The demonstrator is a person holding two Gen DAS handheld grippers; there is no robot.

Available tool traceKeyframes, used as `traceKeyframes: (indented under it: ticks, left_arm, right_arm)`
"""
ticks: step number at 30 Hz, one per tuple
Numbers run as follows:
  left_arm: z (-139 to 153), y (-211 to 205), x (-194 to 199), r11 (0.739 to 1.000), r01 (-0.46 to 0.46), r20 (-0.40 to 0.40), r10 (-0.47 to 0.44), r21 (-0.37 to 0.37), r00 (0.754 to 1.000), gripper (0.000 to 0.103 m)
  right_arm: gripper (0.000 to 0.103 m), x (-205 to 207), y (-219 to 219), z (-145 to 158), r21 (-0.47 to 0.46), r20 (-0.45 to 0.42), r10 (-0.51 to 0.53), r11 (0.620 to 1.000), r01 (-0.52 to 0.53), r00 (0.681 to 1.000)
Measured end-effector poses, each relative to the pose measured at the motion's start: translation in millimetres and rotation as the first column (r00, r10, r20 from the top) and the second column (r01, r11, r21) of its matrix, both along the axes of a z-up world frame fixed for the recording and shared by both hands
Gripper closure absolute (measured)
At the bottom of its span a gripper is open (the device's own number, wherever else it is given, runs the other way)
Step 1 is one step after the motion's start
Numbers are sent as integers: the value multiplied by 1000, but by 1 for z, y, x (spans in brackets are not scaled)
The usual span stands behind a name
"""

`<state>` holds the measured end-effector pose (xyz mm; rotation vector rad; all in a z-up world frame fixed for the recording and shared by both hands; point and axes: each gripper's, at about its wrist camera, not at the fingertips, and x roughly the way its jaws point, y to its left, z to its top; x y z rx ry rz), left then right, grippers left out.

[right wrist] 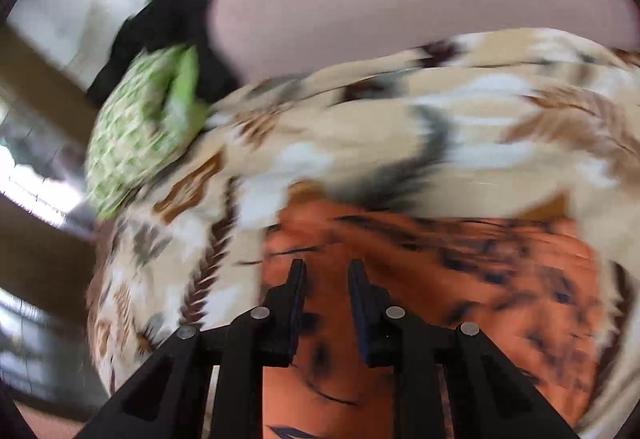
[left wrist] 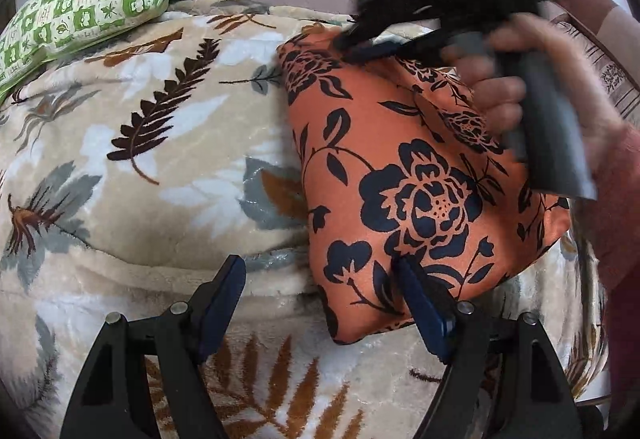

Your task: Fold small clothes

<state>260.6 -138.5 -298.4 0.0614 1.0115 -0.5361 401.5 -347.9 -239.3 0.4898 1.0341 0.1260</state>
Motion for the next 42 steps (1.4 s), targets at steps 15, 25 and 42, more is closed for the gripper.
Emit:
traceKeyframes:
  ticks: [15, 25, 42]
  left_arm:
    - [21, -1, -8, 999, -26, 165, 22, 25, 986, 23]
    - [4, -13, -18, 995, -20, 173, 2, 102, 985, 22]
    - [3, -18, -14, 995, -23, 152, 9, 95, 988, 22]
  right_arm:
    - [78, -85, -37, 27, 2, 82, -136, 991, 136, 987]
    - [78, -223, -29, -11, -62, 41, -221, 973, 223, 974]
    - [78, -226, -31, 13, -101, 218, -269, 950, 296, 938]
